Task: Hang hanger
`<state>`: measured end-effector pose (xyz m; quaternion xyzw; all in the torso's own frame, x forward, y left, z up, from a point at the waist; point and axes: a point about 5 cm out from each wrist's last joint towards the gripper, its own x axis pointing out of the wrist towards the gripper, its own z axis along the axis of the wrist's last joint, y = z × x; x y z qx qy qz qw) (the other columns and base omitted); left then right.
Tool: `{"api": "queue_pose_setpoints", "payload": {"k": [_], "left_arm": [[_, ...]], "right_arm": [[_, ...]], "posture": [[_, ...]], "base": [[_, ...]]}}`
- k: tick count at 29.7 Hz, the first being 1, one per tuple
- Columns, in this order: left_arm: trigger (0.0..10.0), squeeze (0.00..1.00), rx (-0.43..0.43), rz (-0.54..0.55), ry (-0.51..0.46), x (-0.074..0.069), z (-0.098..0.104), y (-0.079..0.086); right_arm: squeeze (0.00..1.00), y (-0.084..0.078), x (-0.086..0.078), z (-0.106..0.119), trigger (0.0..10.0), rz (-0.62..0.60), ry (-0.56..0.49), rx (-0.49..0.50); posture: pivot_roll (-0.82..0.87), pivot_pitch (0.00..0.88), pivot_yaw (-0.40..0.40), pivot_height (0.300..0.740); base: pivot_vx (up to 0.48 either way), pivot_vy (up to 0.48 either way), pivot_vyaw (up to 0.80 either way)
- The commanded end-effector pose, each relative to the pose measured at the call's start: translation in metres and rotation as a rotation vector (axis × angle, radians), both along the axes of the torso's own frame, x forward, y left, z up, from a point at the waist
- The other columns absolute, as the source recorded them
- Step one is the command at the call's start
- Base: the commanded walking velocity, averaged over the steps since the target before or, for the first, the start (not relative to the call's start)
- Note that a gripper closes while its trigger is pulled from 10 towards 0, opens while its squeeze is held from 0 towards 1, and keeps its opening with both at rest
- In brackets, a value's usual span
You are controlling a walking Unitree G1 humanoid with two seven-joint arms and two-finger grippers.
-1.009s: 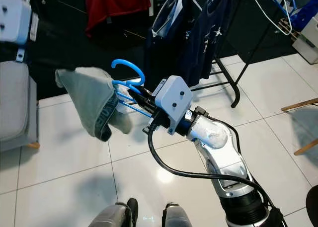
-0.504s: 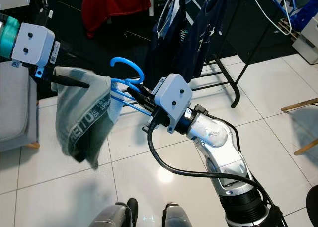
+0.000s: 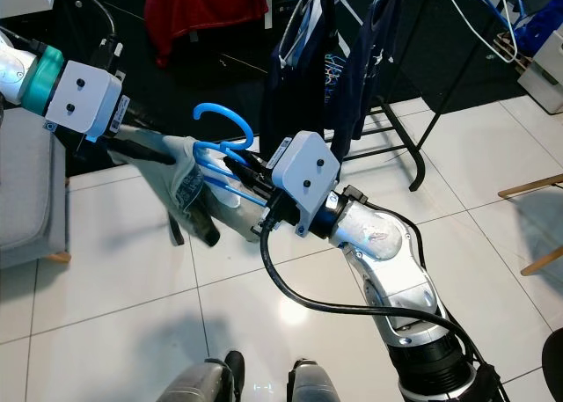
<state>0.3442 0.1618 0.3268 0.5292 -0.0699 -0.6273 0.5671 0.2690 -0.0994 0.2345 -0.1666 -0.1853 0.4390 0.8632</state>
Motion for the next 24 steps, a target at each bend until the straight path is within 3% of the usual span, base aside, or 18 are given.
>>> {"api": "queue_pose_setpoints", "payload": {"k": [1,8,10,16,17,19,20,24], "left_arm": [[0.0,0.0,0.061,-0.037,0.036,-0.003,-0.008,0.001],[0.0,0.0,0.045,-0.049,0.039,-0.002,-0.013,-0.001],[0.0,0.0,-0.009,-0.057,0.086,-0.005,-0.02,-0.001],[0.0,0.0,-0.047,-0.047,0.106,-0.005,-0.024,-0.001],[0.0,0.0,-0.058,-0.036,0.106,-0.004,-0.026,0.0],[0.0,0.0,-0.058,-0.036,0.106,-0.004,-0.026,0.0],[0.0,0.0,-0.071,-0.025,0.1,-0.003,-0.027,0.001],[0.0,0.0,-0.117,0.012,0.085,0.003,-0.027,0.0]], "right_arm": [[0.0,0.003,-0.004,0.006,10.0,0.018,-0.029,0.001],[0.0,0.004,-0.005,0.005,10.0,0.022,-0.025,0.002],[0.0,0.005,-0.006,0.004,10.0,0.024,-0.023,0.001],[0.0,0.004,-0.007,0.004,10.0,0.02,-0.026,-0.001],[0.07,0.003,-0.008,0.004,10.0,0.022,-0.022,0.0],[0.07,0.003,-0.008,0.004,10.0,0.022,-0.022,0.0],[1.0,0.003,-0.01,0.005,10.0,0.032,-0.009,0.006],[1.0,-0.001,-0.016,0.007,10.0,0.042,0.013,0.023]], "posture": [[-0.05,0.116,0.133,0.74],[-0.05,0.119,0.134,0.74],[-0.05,0.125,0.136,0.74],[-0.06,0.127,0.135,0.74],[-0.07,0.125,0.135,0.74],[-0.07,0.125,0.135,0.74],[-0.07,0.126,0.134,0.74],[-0.08,0.123,0.134,0.74]], "base": [[0.0,0.0,0.0],[0.0,0.0,0.0],[0.0,0.0,0.0],[0.0,0.0,0.0],[0.0,0.0,0.0],[0.0,0.0,0.0],[0.0,0.0,0.0],[0.0,0.0,0.0]]}}
